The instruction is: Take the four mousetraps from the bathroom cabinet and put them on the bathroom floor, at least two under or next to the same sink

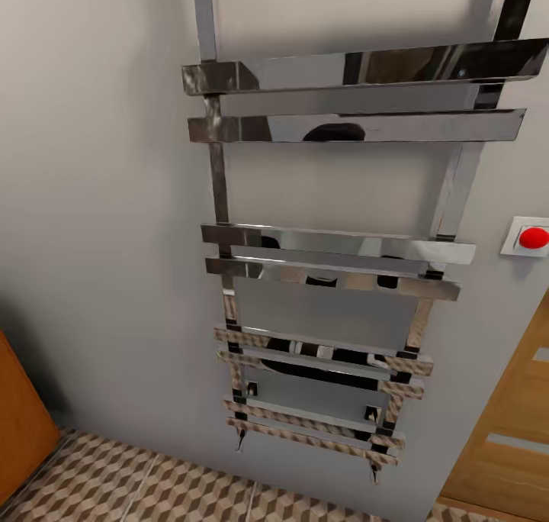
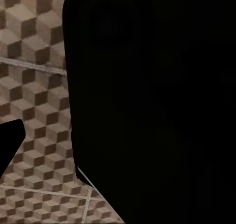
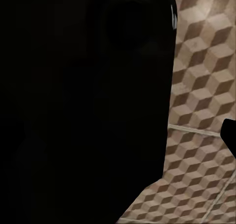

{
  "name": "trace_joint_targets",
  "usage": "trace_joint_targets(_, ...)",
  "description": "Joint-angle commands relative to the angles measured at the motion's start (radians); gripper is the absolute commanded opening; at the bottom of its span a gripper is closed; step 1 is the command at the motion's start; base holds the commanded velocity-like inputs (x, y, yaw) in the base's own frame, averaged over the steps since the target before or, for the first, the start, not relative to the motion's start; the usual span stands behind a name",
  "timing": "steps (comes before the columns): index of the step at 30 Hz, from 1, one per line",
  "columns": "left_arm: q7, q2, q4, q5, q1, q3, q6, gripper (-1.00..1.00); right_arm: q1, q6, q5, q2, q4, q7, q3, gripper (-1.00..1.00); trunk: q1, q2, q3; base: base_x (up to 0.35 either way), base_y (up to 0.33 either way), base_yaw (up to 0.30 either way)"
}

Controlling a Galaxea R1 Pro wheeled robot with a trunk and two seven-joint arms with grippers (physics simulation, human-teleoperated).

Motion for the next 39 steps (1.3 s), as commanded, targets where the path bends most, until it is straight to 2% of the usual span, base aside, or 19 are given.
trace_joint_targets(1, 0.0, 0.0, 0.0, 0.0, 0.0, 0.0, 0.0, 1.0, 0.0, 0.0, 0.0, 0.0, 0.0, 0.0, 0.0, 1.0, 0.0, -0.001, -0.001, 0.0, 0.0, 0.0)
trace_joint_targets(5, 0.002, 0.006, 0.002, 0.0, 0.003, 0.001, -0.006, 1.0, -0.021, -0.003, 0.0, -0.003, -0.008, -0.002, 0.005, 1.0, 0.0, -0.001, -0.001, 0.0, 0.0, 0.0)
trace_joint_targets(22, 0.002, 0.017, -0.001, 0.0, 0.003, 0.001, -0.007, 1.0, -0.037, -0.013, 0.0, -0.003, -0.042, -0.002, 0.003, 1.0, 0.0, -0.001, -0.001, 0.0, 0.0, 0.0)
trace_joint_targets(39, 0.002, 0.017, -0.001, 0.001, 0.003, 0.002, -0.008, 1.0, -0.037, -0.104, -0.003, -0.003, -0.042, -0.002, 0.003, 1.0, 0.0, -0.001, -0.001, 0.0, 0.0, 0.0)
